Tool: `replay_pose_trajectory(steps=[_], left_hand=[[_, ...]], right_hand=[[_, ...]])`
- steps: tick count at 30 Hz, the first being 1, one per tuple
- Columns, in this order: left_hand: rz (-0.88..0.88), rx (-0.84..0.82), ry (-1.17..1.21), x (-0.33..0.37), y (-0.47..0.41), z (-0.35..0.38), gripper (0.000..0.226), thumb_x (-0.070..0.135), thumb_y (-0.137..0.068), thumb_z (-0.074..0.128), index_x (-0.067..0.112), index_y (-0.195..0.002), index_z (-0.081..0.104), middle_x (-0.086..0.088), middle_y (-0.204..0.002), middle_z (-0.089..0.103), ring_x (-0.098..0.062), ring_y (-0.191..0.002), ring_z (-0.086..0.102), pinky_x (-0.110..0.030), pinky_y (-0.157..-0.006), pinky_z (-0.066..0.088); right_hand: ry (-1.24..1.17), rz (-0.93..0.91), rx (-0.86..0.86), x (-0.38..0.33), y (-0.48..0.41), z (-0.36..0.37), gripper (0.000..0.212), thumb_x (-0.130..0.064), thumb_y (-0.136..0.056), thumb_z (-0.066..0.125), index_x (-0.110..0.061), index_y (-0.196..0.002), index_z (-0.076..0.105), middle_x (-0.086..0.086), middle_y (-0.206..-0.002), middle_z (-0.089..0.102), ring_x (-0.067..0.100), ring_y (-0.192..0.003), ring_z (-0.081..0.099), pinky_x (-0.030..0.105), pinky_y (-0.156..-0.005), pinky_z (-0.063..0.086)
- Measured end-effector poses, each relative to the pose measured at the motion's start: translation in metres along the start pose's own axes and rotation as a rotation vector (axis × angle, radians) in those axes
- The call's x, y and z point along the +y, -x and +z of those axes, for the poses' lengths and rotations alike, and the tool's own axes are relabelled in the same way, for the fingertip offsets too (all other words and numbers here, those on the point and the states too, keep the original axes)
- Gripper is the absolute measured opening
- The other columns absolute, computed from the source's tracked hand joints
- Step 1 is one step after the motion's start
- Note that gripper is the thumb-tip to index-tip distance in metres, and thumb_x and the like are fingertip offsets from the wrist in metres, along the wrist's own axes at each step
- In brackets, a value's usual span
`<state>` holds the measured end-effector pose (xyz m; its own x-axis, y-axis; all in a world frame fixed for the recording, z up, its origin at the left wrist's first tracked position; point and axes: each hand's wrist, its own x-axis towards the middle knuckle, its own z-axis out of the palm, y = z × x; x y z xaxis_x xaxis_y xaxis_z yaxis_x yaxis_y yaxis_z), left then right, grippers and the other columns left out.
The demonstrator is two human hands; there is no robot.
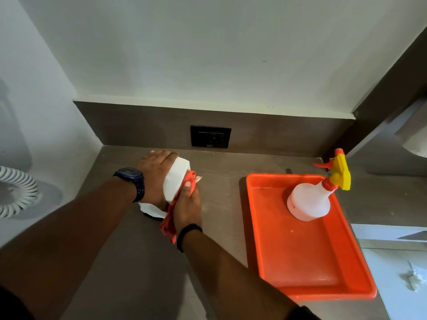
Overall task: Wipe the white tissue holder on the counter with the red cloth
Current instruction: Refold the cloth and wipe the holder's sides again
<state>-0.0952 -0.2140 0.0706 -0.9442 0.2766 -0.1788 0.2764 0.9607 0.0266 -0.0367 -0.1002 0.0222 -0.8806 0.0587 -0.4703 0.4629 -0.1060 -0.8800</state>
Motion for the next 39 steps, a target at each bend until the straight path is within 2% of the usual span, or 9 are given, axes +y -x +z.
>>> replay_pose_trajectory(steps=[6,10,14,22,26,29,32,34,39], left_hand=[[0.038,-0.044,-0.043,0.001,0.003,-0.005,0.138,0.074,-0.041,0.075,0.013,-0.147,0.013,-0.010,-0.153,0.027,-0.027,-0.140,0.026,-0.041,-0.118,0.017],[0.018,-0.039,-0.011,0.002,0.003,-0.007,0.141,0.077,-0.031,0.072,0.016,-0.145,0.016,-0.007,-0.150,0.031,-0.026,-0.137,0.030,-0.041,-0.117,0.022],[-0.002,-0.074,0.002,0.006,0.005,-0.012,0.140,0.068,-0.041,0.082,0.014,-0.148,0.008,-0.009,-0.156,0.021,-0.026,-0.143,0.020,-0.039,-0.119,0.013],[0.007,-0.080,-0.034,0.006,0.004,-0.011,0.140,0.073,-0.038,0.075,0.014,-0.147,0.010,-0.009,-0.154,0.024,-0.027,-0.140,0.024,-0.041,-0.119,0.017],[-0.007,-0.046,-0.022,0.004,0.003,-0.007,0.140,0.077,-0.031,0.072,0.016,-0.144,0.015,-0.007,-0.150,0.031,-0.026,-0.135,0.031,-0.041,-0.116,0.025],[-0.011,-0.071,-0.016,0.004,0.003,-0.007,0.143,0.072,-0.036,0.078,0.013,-0.147,0.010,-0.009,-0.154,0.023,-0.028,-0.141,0.023,-0.041,-0.118,0.019],[-0.007,-0.071,-0.004,0.005,0.003,-0.009,0.141,0.068,-0.037,0.080,0.013,-0.147,0.011,-0.009,-0.154,0.023,-0.028,-0.140,0.023,-0.040,-0.118,0.019],[-0.021,-0.080,0.013,0.006,0.003,-0.010,0.140,0.069,-0.035,0.080,0.015,-0.146,0.014,-0.007,-0.152,0.027,-0.027,-0.138,0.027,-0.040,-0.116,0.022],[-0.024,-0.062,0.026,0.010,0.007,-0.015,0.132,0.068,-0.029,0.076,0.015,-0.139,0.027,-0.005,-0.143,0.038,-0.026,-0.132,0.037,-0.040,-0.110,0.032]], right_hand=[[0.078,-0.188,0.027,-0.021,-0.007,0.002,0.048,-0.056,-0.096,0.034,-0.035,-0.137,0.047,-0.006,-0.132,0.056,0.018,-0.123,0.053,0.050,-0.110,0.044],[0.093,-0.145,0.071,-0.027,-0.014,0.001,0.043,-0.046,-0.102,0.033,-0.027,-0.138,0.048,0.005,-0.136,0.058,0.026,-0.125,0.054,0.050,-0.109,0.043],[0.076,-0.031,0.128,-0.029,-0.006,0.005,0.048,-0.048,-0.102,0.032,-0.023,-0.141,0.046,0.009,-0.139,0.055,0.031,-0.128,0.052,0.052,-0.111,0.042],[0.135,-0.157,0.077,-0.034,-0.009,-0.004,0.044,-0.046,-0.102,0.037,-0.024,-0.137,0.050,0.006,-0.136,0.060,0.026,-0.127,0.054,0.049,-0.110,0.043],[0.115,-0.019,0.079,-0.043,-0.018,-0.007,0.041,-0.041,-0.103,0.037,-0.022,-0.134,0.056,0.008,-0.134,0.062,0.031,-0.126,0.055,0.048,-0.111,0.042],[0.126,0.081,0.060,-0.048,-0.018,-0.012,0.041,-0.040,-0.103,0.036,-0.017,-0.126,0.060,0.007,-0.123,0.066,0.029,-0.117,0.060,0.042,-0.104,0.046],[0.102,0.178,-0.002,-0.057,-0.016,-0.022,0.034,-0.036,-0.104,0.036,-0.015,-0.101,0.061,0.005,-0.096,0.065,0.020,-0.088,0.062,0.034,-0.087,0.046],[0.058,0.233,-0.043,-0.062,-0.015,-0.027,0.036,-0.039,-0.100,0.041,-0.013,-0.092,0.064,0.008,-0.092,0.070,0.024,-0.089,0.067,0.038,-0.092,0.052],[-0.070,0.182,-0.085,-0.079,-0.005,-0.046,0.055,-0.049,-0.081,0.055,-0.009,-0.116,0.068,0.008,-0.107,0.074,0.027,-0.103,0.068,0.043,-0.103,0.051]])
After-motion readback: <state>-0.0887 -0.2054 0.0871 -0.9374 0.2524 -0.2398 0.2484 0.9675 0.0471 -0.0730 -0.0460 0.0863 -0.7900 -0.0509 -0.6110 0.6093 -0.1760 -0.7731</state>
